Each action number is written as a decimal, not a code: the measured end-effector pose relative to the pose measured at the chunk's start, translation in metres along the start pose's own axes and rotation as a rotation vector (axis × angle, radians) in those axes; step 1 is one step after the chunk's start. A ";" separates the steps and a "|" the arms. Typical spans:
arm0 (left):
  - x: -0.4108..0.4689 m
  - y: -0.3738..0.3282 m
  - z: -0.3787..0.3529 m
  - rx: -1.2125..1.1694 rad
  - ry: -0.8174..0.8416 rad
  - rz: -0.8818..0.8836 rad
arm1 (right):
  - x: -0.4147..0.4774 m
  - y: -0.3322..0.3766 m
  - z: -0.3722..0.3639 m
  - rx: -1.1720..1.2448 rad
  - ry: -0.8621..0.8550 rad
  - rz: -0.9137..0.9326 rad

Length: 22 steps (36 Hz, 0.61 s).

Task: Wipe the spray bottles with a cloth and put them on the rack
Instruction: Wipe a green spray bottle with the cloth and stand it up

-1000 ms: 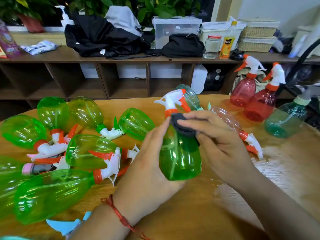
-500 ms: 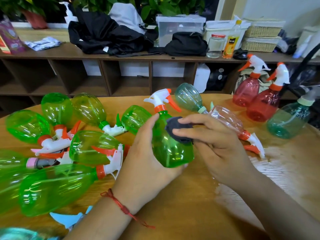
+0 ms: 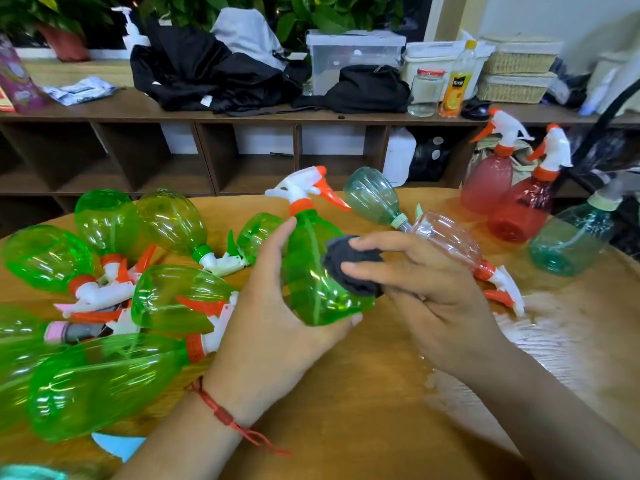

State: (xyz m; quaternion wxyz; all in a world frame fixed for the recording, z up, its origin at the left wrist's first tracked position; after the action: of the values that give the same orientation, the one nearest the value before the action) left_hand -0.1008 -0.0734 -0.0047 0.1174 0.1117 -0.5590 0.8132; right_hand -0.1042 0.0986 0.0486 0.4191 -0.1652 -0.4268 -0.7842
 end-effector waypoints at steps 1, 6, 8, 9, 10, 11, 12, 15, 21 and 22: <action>-0.001 -0.002 -0.004 0.011 0.027 -0.016 | 0.000 -0.005 0.002 0.052 -0.016 -0.041; -0.009 -0.022 -0.026 0.196 0.138 -0.125 | 0.000 -0.024 0.006 0.205 -0.058 -0.205; -0.009 -0.025 -0.028 0.241 0.154 -0.146 | 0.000 -0.026 0.007 0.223 -0.069 -0.241; -0.009 -0.025 -0.028 0.266 0.156 -0.153 | 0.000 -0.025 0.008 0.230 -0.075 -0.245; -0.009 -0.025 -0.027 0.289 0.150 -0.164 | 0.001 -0.024 0.009 0.232 -0.086 -0.243; -0.009 -0.026 -0.025 0.303 0.133 -0.176 | 0.001 -0.023 0.011 0.225 -0.102 -0.240; -0.009 -0.026 -0.023 0.302 0.109 -0.186 | 0.001 -0.023 0.013 0.212 -0.121 -0.243; -0.009 -0.028 -0.017 0.217 0.059 -0.182 | -0.001 -0.033 0.012 0.271 -0.152 -0.313; -0.010 -0.027 -0.012 0.014 0.069 -0.137 | -0.004 -0.043 0.003 0.447 -0.142 -0.388; -0.009 -0.025 -0.013 0.021 0.080 -0.129 | -0.003 -0.040 0.005 0.400 -0.148 -0.356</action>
State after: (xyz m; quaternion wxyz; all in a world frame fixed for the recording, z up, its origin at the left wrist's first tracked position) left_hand -0.0850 -0.0529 0.0103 0.1906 0.1162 -0.5368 0.8136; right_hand -0.1350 0.1154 0.0279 0.2666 -0.0582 -0.6248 -0.7315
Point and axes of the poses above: each hand's wrist, its own x-axis towards the middle knuckle, its own z-axis out of the back of the hand, y = z × x, the point moved 10 cm from there along x, towards the middle knuckle, and after that the axes turned 6 degrees about y, right-handed, at the moved point
